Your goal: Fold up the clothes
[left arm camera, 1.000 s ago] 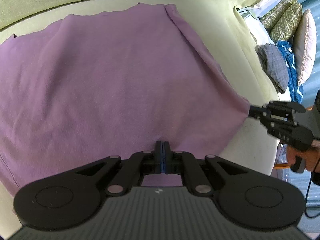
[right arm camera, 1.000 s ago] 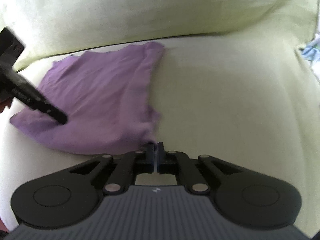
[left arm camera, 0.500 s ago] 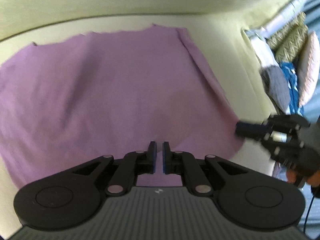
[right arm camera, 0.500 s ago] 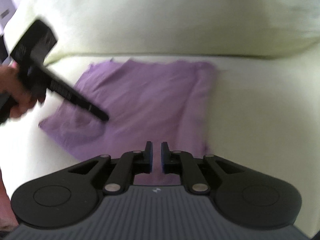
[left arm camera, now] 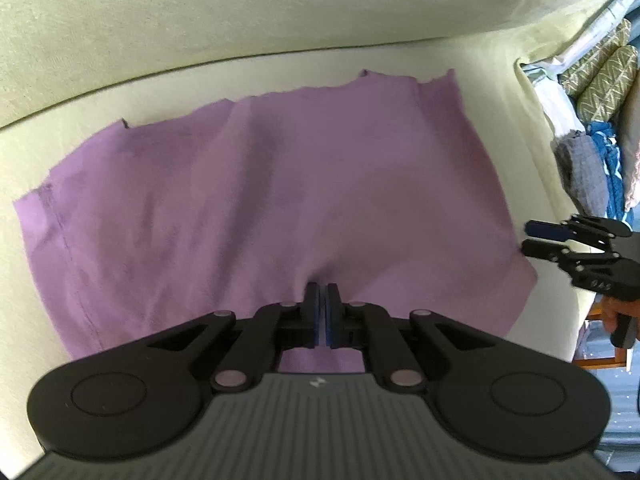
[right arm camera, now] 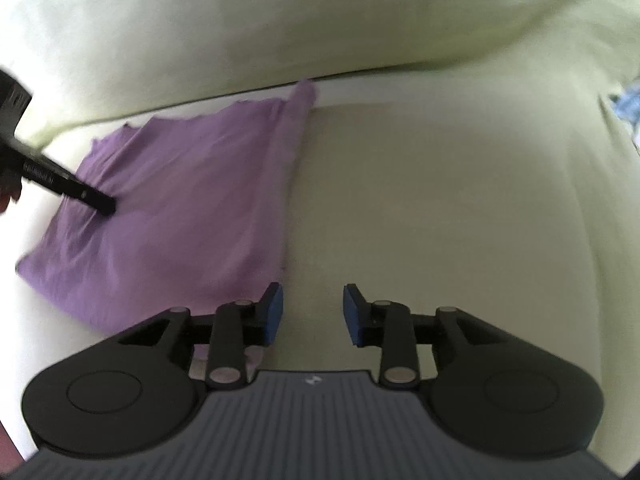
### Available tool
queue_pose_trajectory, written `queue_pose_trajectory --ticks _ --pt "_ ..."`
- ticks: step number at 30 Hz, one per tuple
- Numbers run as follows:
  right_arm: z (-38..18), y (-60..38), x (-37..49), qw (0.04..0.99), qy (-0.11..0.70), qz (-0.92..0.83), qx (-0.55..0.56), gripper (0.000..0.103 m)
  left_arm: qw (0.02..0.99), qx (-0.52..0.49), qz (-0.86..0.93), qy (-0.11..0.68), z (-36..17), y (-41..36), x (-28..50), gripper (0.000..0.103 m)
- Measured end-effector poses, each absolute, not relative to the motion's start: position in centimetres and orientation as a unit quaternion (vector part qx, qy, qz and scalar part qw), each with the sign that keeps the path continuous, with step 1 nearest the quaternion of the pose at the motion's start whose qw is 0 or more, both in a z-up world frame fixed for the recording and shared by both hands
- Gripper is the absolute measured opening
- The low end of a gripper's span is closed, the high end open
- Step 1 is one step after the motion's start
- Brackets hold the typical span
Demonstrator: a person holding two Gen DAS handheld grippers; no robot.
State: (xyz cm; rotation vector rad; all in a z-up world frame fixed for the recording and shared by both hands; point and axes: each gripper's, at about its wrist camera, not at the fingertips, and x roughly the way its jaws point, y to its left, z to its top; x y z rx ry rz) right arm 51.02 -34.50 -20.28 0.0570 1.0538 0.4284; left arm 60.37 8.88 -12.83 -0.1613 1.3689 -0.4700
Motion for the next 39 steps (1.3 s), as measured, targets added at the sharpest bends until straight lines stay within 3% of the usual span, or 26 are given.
queue_pose_trajectory --ticks 2,4,9,11,16,20,26,39 --pt "-19.5 -34.8 50.5 0.845 0.494 0.202 0.042 0.029 0.751 -0.075 -0.202 0.624 -12.4 9.5 60.3 0.011" --pt "-18.6 -35.1 49.6 0.846 0.491 0.197 0.07 0.029 0.759 -0.067 -0.186 0.621 -11.6 10.0 60.2 0.029" --pt "-18.1 -33.8 47.5 0.834 0.499 0.189 0.138 0.03 0.776 -0.073 -0.154 0.608 -9.2 12.7 59.0 0.031" --pt "-18.1 -32.4 46.2 0.828 0.505 0.191 0.155 0.03 0.778 -0.068 -0.148 0.606 -8.5 14.1 57.9 0.043" --pt "-18.5 -28.2 44.2 0.824 0.509 0.171 0.18 0.03 0.775 -0.075 -0.161 0.607 -9.0 16.9 56.6 0.047" --pt "-18.8 -25.7 42.8 0.825 0.511 0.131 0.202 0.034 0.771 -0.081 -0.181 0.605 -9.7 20.0 57.0 0.06" --pt "-18.8 -23.2 40.2 0.826 0.499 0.065 0.256 0.041 0.771 -0.047 -0.217 0.597 -9.2 22.6 57.9 0.069" --pt "-21.6 -18.6 36.4 0.778 0.486 0.035 0.395 0.05 0.763 0.01 -0.27 0.588 -8.8 24.3 57.6 0.069"
